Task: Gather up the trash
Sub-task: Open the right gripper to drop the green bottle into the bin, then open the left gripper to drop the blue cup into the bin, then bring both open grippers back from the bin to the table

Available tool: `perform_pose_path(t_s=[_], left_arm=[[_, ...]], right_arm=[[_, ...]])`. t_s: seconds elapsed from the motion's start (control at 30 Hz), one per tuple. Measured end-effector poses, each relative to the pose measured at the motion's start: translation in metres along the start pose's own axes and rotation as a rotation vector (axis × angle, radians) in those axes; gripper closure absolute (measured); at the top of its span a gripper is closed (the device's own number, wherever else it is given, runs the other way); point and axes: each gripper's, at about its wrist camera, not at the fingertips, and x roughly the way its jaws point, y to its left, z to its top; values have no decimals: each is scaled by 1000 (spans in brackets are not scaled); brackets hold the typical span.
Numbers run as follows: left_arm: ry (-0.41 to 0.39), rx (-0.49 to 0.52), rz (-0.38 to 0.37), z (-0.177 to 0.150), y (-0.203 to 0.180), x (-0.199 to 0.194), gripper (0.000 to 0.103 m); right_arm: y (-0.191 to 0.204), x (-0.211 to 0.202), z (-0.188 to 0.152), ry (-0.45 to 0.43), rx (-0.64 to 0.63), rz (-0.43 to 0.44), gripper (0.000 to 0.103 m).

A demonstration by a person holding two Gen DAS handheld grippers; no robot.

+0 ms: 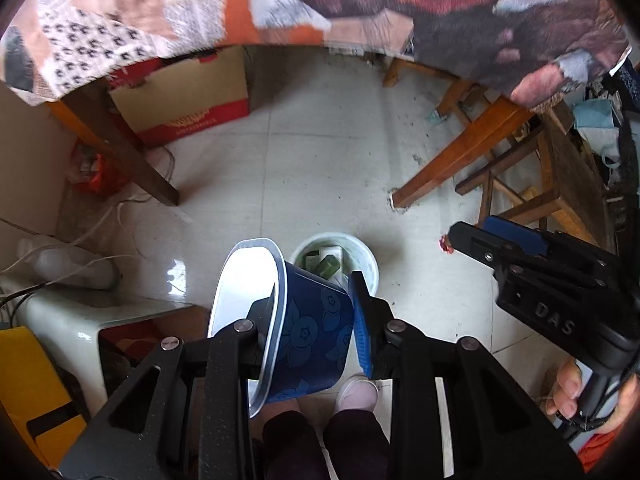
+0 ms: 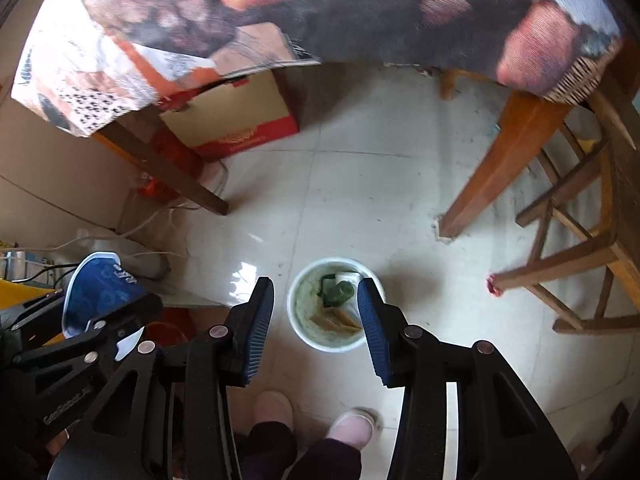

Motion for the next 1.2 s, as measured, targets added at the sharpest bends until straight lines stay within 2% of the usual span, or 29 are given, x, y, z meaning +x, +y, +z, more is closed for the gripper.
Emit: perform_pose_path(t_s=[0.23,0.3,0.37,0.5,0.6,0.77,0.8,0.97,1.2], left_arm=[[65,26,-73,16,-21,31,75],[101,46,-69,19,-29,42,70],[144,49,-49,22,-33,56,58],[198,58,-40,21,-37,61,58],[195,67,-56,22,-40,45,57],[131,64,-129,32,-47,8,39],[127,77,-142,34,-51,1,39],[108,122,-57,44,-61,-19,39],[46,116,-56,54,-54,-87,39]], right_arm=[[-21,-22,-2,0,46,-43,63],[-23,-27,0,-3,63,-46,63],[-26,-32,1,-7,78,-49,62],[-24,-45,4,-23,96,-46,62],[-22,-55,4,-35,109,-39,62],[-16,-84,7,-71,123,-44,62],[-15,-89,8,-76,127,-46,62],[-15,-119,9,-101,149,-53,62],[1,-171,13,-144,140,-89,62]])
